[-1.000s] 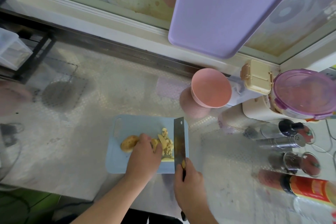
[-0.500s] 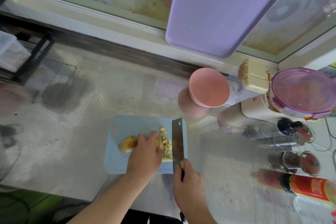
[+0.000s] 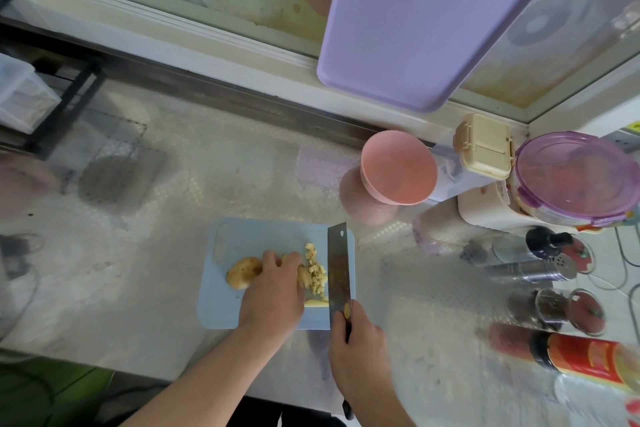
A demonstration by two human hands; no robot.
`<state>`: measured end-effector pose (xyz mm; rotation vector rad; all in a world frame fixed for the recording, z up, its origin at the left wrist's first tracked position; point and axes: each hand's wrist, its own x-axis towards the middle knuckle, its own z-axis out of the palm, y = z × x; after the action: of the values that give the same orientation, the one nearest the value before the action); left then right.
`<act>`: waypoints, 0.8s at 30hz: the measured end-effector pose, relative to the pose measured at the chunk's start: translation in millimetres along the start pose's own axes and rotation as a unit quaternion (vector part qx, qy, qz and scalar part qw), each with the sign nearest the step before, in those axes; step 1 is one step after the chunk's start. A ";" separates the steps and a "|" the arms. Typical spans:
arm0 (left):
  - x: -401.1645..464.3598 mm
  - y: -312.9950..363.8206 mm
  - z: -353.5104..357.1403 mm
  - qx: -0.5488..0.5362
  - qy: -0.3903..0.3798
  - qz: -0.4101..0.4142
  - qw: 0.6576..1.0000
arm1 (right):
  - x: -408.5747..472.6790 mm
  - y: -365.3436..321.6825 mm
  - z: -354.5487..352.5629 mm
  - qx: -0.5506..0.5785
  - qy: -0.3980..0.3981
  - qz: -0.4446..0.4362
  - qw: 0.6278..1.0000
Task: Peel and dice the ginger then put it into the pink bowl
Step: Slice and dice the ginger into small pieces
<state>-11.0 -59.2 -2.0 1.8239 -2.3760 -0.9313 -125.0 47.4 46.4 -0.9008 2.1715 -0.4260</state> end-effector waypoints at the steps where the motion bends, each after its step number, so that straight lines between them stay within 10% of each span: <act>1: 0.3 -0.1 -0.6 0.009 0.002 0.000 1.000 | -0.3 -0.3 -0.4 -0.001 0.001 0.000 1.000; 18: -15.9 -4.0 -6.3 0.083 0.051 0.011 0.995 | 2.7 2.4 -8.0 0.013 0.016 0.017 1.000; 24: -21.8 0.6 4.7 0.086 -0.024 0.138 0.986 | 5.6 5.1 -8.4 0.017 0.021 0.020 0.999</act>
<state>-6.1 -37.7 1.8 1.4737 -2.7233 -0.7714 -136.3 47.1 46.6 -0.8346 2.2094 -0.4647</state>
